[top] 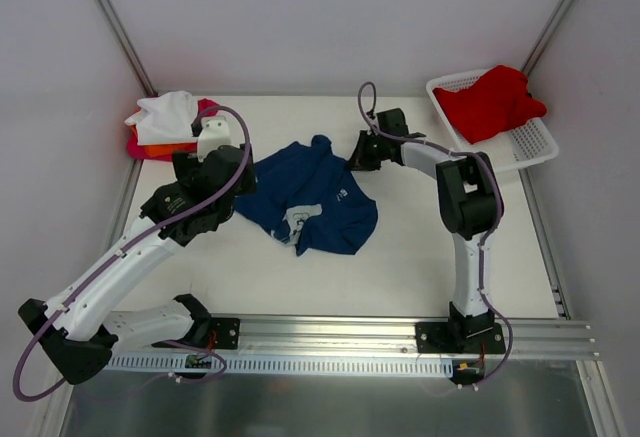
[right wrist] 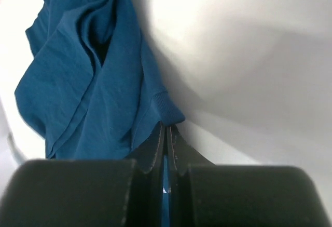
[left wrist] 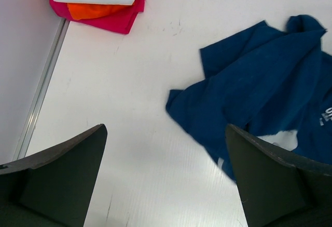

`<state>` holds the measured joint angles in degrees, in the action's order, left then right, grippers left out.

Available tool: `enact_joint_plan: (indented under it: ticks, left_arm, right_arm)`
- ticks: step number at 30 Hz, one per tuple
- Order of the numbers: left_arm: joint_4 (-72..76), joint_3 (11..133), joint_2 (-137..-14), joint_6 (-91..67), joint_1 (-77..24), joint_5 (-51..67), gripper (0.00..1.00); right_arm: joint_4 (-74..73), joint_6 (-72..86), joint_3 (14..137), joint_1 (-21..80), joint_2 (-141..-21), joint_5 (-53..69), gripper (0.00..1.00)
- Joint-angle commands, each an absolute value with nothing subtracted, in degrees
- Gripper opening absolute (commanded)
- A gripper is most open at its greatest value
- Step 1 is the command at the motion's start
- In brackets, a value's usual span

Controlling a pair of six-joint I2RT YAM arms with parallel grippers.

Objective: Fold and stack the t-shirts
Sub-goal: Flatten out the tshirt

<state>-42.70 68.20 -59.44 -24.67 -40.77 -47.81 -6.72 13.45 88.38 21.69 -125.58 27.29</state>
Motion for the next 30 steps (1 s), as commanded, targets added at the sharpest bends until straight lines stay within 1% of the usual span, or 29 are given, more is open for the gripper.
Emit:
enact_joint_plan:
  ticks: [1,5,8,9,11,12,14,15,17,18,21,25,30]
  left_arm:
    - [-42.4,67.7,-58.9,-25.7,-40.0,-47.9,0.99]
    - [-42.0,67.9,-62.1,-26.4,-39.7,-46.1,0.99]
    - [-39.8,69.2,-67.7,-26.5,-39.7,-44.0,0.99]
    - [-38.5,70.0,-71.3,-25.8,-39.7,-43.3,0.99]
    - [-34.8,71.8,-75.4,-24.4,-39.5,-39.6,0.99]
    - [-33.8,74.2,-79.8,-23.7,-39.5,-38.0,0.99]
    - [-30.9,77.2,-84.7,-22.1,-39.4,-33.9,0.99]
    - [-30.4,80.7,-90.1,-21.6,-39.4,-33.0,0.99]
    - [-30.1,84.7,-95.5,-20.7,-39.4,-32.3,0.99]
    - [-29.9,88.4,-100.4,-20.5,-39.4,-32.3,0.99]
    - [-27.6,93.8,-107.5,-19.3,-39.0,-30.2,0.97]
    - [-23.6,96.8,-112.1,-20.1,-36.7,-22.2,0.92]
    - [-19.4,97.9,-115.6,-21.0,-33.9,-16.9,0.92]
  right_arm:
    - [-4.4,12.8,85.6,20.2,-118.3,18.6,0.00]
    - [-4.5,12.5,84.1,19.1,-115.9,17.0,0.00]
    - [-4.1,12.8,83.7,19.2,-115.8,18.0,0.00]
    - [-3.7,13.1,83.5,19.3,-115.9,18.1,0.00]
    - [-3.4,13.3,83.1,19.5,-115.9,17.9,0.00]
    - [-3.4,13.5,82.7,19.6,-115.9,17.8,0.00]
    - [-3.4,13.7,82.4,19.5,-116.1,17.7,0.00]
    - [-3.4,13.9,82.3,19.5,-116.2,17.8,0.00]
    - [-3.3,14.1,82.0,19.5,-116.2,17.9,0.00]
    - [-3.1,14.1,81.8,19.5,-116.2,18.0,0.00]
    - [-3.0,14.0,81.7,19.5,-115.9,18.3,0.00]
    - [-3.0,13.7,81.6,19.4,-115.9,18.4,0.00]
    - [-2.4,13.9,81.5,19.3,-116.5,19.2,0.00]
